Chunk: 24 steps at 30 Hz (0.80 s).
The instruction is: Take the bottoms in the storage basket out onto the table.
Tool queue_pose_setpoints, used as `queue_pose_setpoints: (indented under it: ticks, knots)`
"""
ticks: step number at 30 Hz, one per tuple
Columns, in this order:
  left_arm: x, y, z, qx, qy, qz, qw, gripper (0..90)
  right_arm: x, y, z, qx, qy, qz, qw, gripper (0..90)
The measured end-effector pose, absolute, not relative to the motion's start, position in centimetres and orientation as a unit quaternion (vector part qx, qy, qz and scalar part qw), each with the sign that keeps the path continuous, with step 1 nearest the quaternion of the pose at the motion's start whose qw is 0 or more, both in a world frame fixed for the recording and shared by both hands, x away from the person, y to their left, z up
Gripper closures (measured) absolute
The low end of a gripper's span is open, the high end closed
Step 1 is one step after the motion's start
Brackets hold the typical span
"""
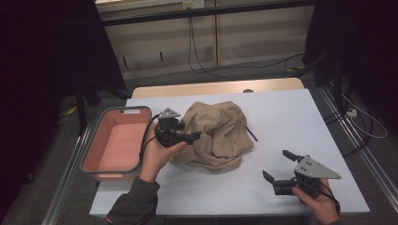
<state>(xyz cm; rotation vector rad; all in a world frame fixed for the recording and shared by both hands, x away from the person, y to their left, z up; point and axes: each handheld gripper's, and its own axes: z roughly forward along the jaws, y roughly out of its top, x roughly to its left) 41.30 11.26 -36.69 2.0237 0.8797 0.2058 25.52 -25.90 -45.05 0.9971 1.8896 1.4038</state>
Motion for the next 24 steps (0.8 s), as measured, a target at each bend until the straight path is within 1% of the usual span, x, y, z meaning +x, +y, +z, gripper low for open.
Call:
queue_pose_setpoints:
  ticks: [5,7,8,9,10,11,16,17,19,21,24]
  knots:
    - [40.6,9.0,-38.0,0.84,0.332,0.062,0.425,32.6,25.4,-25.9,-44.9,0.374,0.706,0.528,0.289,1.1]
    - [40.5,8.1,-38.9,0.849,0.328,0.073,0.408,33.1,25.4,-25.9,-44.9,0.372,0.706,0.528,0.289,1.1]
    - [40.5,7.8,-39.4,0.854,0.325,0.076,0.398,35.0,25.4,-25.9,-44.9,0.372,0.707,0.528,0.289,1.1]
    - [40.5,7.6,-39.8,0.857,0.326,0.072,0.393,38.9,25.4,-25.8,-44.9,0.371,0.707,0.527,0.29,1.1]
    - [40.5,7.4,-40.3,0.86,0.33,0.059,0.386,47.0,25.4,-25.8,-44.9,0.37,0.708,0.527,0.29,1.1]
    - [40.6,7.4,-40.7,0.862,0.332,0.048,0.38,56.9,25.4,-25.8,-44.9,0.368,0.71,0.525,0.29,1.1]
    - [40.9,7.5,-41.9,0.87,0.334,0.034,0.361,69.7,25.3,-25.7,-44.9,0.362,0.715,0.522,0.292,1.1]
    - [40.9,7.5,-41.9,0.872,0.332,0.032,0.359,75.6,25.3,-25.8,-44.9,0.363,0.714,0.522,0.292,1.1]
    - [40.8,7.5,-41.7,0.871,0.334,0.025,0.359,83.1,25.3,-25.8,-44.9,0.366,0.712,0.524,0.291,1.1]
    - [40.8,7.5,-41.4,0.871,0.337,0.024,0.357,86.1,25.3,-25.8,-44.9,0.366,0.71,0.527,0.29,1.1]
    - [41.0,8.0,-40.8,0.865,0.34,0.026,0.369,87.1,25.4,-25.8,-44.9,0.366,0.711,0.527,0.288,1.1]
